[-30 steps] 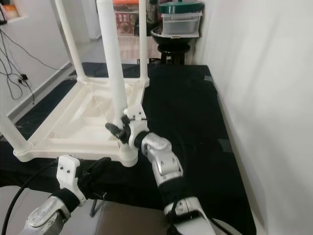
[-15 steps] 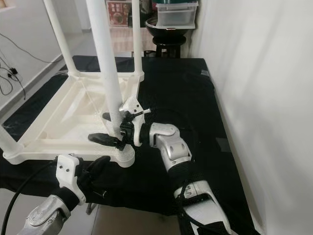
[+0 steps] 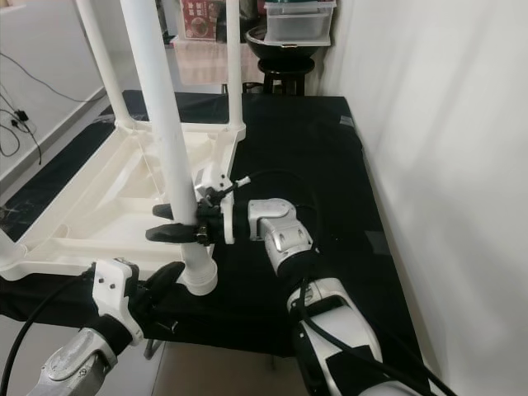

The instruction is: Building children table

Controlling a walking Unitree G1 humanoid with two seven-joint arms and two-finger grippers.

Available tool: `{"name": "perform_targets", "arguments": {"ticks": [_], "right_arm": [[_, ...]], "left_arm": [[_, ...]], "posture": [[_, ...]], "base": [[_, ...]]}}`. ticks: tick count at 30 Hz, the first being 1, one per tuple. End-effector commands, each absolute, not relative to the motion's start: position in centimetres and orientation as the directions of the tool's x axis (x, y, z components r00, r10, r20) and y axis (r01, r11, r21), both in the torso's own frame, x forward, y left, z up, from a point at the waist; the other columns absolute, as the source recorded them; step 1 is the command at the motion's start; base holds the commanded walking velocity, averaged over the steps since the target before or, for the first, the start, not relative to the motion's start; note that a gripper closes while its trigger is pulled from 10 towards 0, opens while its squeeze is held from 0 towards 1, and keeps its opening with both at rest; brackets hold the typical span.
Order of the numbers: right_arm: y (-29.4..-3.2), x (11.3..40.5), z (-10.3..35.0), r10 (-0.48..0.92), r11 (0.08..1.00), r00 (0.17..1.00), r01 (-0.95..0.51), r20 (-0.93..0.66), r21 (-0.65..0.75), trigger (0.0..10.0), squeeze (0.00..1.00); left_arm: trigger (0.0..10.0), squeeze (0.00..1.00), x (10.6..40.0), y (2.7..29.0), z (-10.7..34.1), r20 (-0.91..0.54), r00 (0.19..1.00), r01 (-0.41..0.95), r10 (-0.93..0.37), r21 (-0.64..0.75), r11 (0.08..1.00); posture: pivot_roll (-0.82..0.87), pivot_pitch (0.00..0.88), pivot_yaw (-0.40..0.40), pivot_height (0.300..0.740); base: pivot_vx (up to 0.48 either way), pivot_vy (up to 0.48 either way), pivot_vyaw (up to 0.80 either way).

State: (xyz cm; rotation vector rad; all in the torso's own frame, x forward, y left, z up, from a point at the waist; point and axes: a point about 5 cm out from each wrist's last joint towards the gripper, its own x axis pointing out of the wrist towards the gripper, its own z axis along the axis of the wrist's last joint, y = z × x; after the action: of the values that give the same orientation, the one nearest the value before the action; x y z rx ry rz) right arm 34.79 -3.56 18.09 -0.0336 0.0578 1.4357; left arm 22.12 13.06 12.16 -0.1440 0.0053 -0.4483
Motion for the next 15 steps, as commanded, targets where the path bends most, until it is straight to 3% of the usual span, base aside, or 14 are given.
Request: {"name": "perform_targets", "arguments": {"ticks": [1,2,4,5,6,8,15], "right_arm": [[-3.5,34.9,16.5,0.964,0.248,0.241,-0.967,-0.113,0.054,0.0,0.00],[-3.5,34.9,16.5,0.964,0.248,0.241,-0.967,-0.113,0.054,0.0,0.00],[-3.3,34.4,14.2,0.777,0.627,0.607,-0.769,-0.169,0.123,0.0,0.00],[-3.3,34.4,14.2,0.777,0.627,0.607,-0.769,-0.169,0.123,0.0,0.00],[-3.2,33.3,13.7,0.713,0.700,0.676,-0.699,-0.187,0.145,0.0,0.00],[-3.1,32.4,13.8,0.705,0.709,0.687,-0.690,-0.178,0.146,0.0,0.00],[-3.6,33.8,13.8,0.686,0.726,0.703,-0.678,-0.188,0.116,0.0,0.00]], "left_arm": [[10.0,0.00,22.0,12.9,11.8,0.014,0.901,0.431,-0.434,-0.148,0.890],[10.0,0.00,22.0,12.9,11.8,0.014,0.901,0.431,-0.434,-0.148,0.890],[10.0,0.00,21.8,13.0,11.9,0.017,0.902,0.430,-0.432,-0.147,0.891],[10.0,0.00,21.8,13.0,11.9,0.017,0.902,0.430,-0.432,-0.147,0.891],[10.0,0.00,21.8,13.1,12.0,0.018,0.902,0.429,-0.432,-0.146,0.891],[10.0,0.00,21.9,13.2,11.9,0.017,0.901,0.431,-0.433,-0.146,0.891],[10.0,0.00,21.9,13.0,11.9,0.014,0.898,0.437,-0.440,-0.146,0.887]], "posture": [[0.02,0.000,-0.016,0.740],[0.02,0.000,-0.016,0.740],[0.01,0.004,-0.017,0.740],[0.01,0.004,-0.017,0.740],[0.00,0.004,-0.003,0.740],[-0.02,0.000,0.008,0.740],[0.00,0.000,-0.002,0.740]], "base": [[0.000,0.000,0.00],[0.000,0.000,0.00],[0.000,0.000,0.00],[0.000,0.000,0.00],[0.000,0.000,0.00],[0.000,0.000,0.00],[0.000,0.000,0.00]]}}
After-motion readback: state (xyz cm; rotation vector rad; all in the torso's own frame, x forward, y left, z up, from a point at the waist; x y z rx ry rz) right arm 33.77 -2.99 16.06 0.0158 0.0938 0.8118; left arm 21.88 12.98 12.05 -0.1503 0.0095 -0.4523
